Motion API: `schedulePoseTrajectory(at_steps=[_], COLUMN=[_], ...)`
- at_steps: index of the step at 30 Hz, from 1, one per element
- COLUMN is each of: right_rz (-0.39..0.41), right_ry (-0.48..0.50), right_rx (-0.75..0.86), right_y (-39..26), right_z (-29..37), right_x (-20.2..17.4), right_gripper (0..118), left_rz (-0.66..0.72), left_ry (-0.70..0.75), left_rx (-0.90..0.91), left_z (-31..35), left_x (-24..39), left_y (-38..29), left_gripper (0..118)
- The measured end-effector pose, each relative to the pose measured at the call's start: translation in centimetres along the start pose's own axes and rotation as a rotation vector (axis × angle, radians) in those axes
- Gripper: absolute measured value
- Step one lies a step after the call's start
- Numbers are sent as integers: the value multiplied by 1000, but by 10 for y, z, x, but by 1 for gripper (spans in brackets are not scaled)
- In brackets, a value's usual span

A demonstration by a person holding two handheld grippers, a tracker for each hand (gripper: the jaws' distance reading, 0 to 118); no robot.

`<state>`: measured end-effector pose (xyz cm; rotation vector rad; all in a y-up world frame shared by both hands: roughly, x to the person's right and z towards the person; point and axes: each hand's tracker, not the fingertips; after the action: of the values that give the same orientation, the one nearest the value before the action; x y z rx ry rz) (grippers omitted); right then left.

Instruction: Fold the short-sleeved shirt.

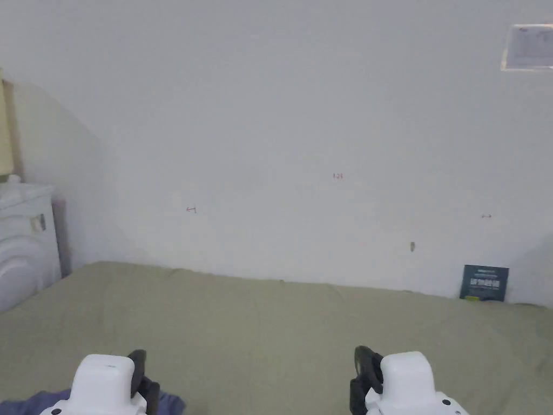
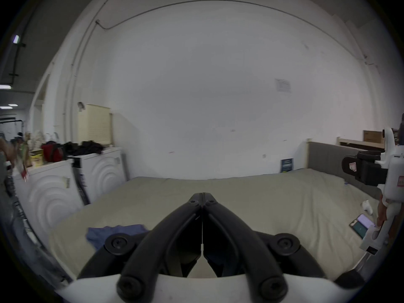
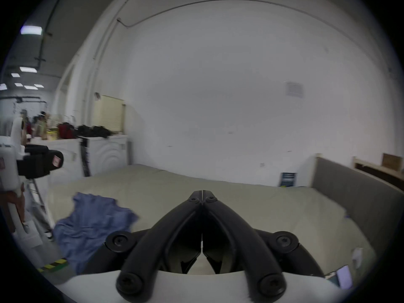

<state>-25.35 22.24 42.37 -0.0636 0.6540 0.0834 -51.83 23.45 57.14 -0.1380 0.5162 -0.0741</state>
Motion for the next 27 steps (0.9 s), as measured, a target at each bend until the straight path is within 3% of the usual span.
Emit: schedulePoseTrajectory(at_steps=[4, 9, 12, 14, 18, 19, 21, 22, 23, 27], right_rz=[12, 23, 46, 54, 78, 80, 79, 75, 70, 78], right_ry=[65, 102, 113, 118, 105, 104, 91, 87, 90, 82], right_rx=[5, -16, -45, -68, -117, -124, -136, -147, -157, -180], right_y=[-8, -18, -26, -33, -47, -50, -54, -56, -58, -65], right_z=[-11, -22, -32, -40, -61, -66, -75, -80, -83, -92], right_x=[-35, -54, -54, -53, -43, -40, -34, -32, -30, -28], right_gripper=[0, 0, 0, 0, 0, 0, 0, 0, 0, 0], left_rz=[-1, -22, 148, 225, 159, 177, 183, 171, 131, 205], left_ry=[1, -19, -166, -184, -126, -119, -106, -93, -47, -105], left_rx=[-87, -572, -835, -1000, -1039, -1027, -982, -972, -942, -995], left_z=[3, -82, -154, -199, -244, -250, -263, -262, -266, -280], left_x=[-36, -67, -85, -97, -93, -93, -92, -88, -89, -77], left_y=[-14, -49, -101, -146, -187, -189, -191, -193, -189, -210], left_gripper=[0, 0, 0, 0, 0, 9, 105, 118, 115, 118])
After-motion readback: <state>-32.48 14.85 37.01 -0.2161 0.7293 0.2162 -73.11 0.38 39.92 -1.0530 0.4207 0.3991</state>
